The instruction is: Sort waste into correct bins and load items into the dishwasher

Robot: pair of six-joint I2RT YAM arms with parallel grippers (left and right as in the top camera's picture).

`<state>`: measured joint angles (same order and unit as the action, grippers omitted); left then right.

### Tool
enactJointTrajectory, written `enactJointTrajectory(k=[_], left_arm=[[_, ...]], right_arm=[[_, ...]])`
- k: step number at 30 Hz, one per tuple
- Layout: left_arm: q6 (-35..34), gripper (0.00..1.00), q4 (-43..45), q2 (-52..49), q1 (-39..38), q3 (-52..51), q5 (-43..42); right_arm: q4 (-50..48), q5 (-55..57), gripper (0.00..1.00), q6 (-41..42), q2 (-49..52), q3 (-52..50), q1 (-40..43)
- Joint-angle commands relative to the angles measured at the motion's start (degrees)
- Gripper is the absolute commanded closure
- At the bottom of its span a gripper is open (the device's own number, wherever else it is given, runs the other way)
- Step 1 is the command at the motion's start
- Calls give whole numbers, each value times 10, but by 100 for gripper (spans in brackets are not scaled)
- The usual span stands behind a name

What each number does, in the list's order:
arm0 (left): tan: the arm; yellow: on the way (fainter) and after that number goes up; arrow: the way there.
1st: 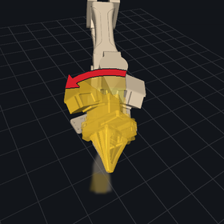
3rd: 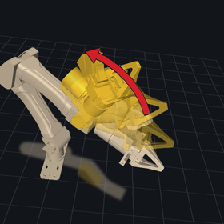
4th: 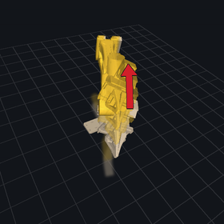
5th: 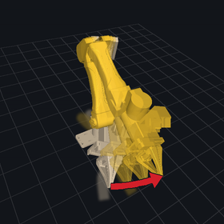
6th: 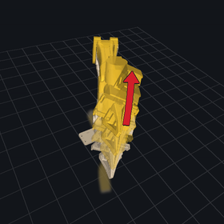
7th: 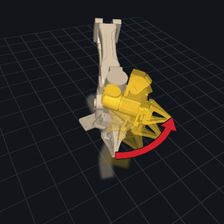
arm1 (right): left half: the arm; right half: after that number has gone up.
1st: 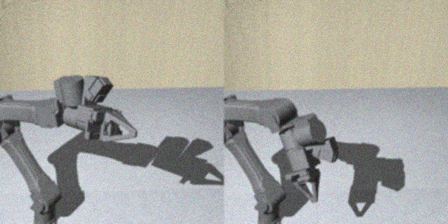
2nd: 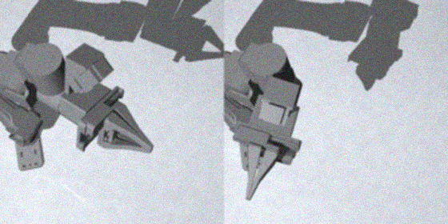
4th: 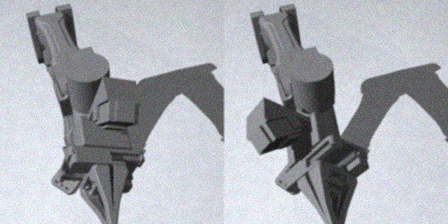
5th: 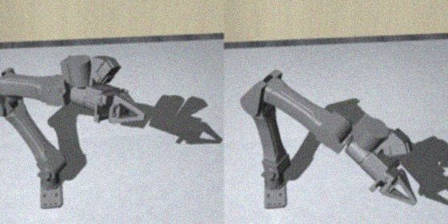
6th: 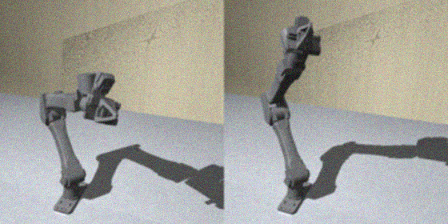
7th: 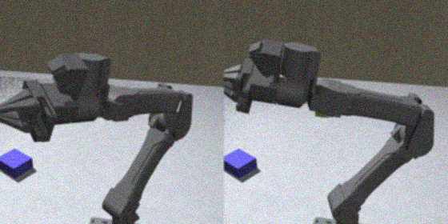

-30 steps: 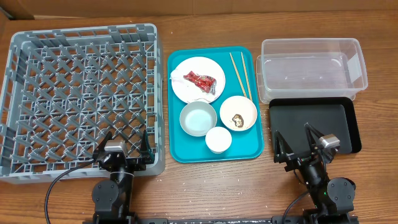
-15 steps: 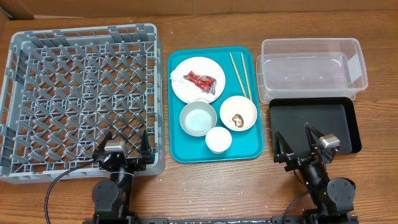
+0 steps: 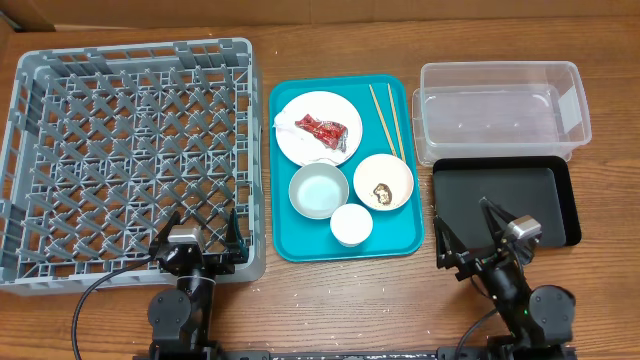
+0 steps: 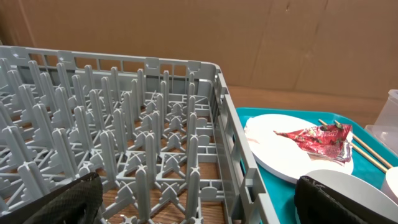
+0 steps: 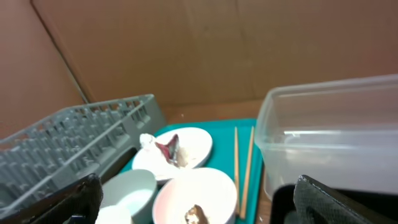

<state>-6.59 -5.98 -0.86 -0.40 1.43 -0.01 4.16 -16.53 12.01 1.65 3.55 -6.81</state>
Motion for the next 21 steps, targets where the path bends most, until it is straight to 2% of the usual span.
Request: enactJointTrajectory(k=[1, 3, 6, 12, 15, 16, 21], left_arm=[[10, 0, 3, 5, -4, -5, 0], [10, 0, 3, 5, -4, -5, 0], [10, 0, 3, 5, -4, -5, 0], [10, 0, 3, 5, -4, -5, 0], [10, 0, 3, 5, -4, -5, 0], [10, 0, 3, 5, -4, -5, 0], [10, 0, 3, 5, -4, -5, 0]], right_arm=[[3, -25, 0, -1, 40, 88, -3], [21, -31, 0, -5, 74, 126, -3], [67, -62, 0, -35, 177, 232, -3], [172, -78, 0, -36, 379, 432, -3], [248, -134, 0, -58, 541, 573, -4], [306, -155, 0, -63, 654, 669, -19], [372, -119, 0, -95, 847, 811, -105]])
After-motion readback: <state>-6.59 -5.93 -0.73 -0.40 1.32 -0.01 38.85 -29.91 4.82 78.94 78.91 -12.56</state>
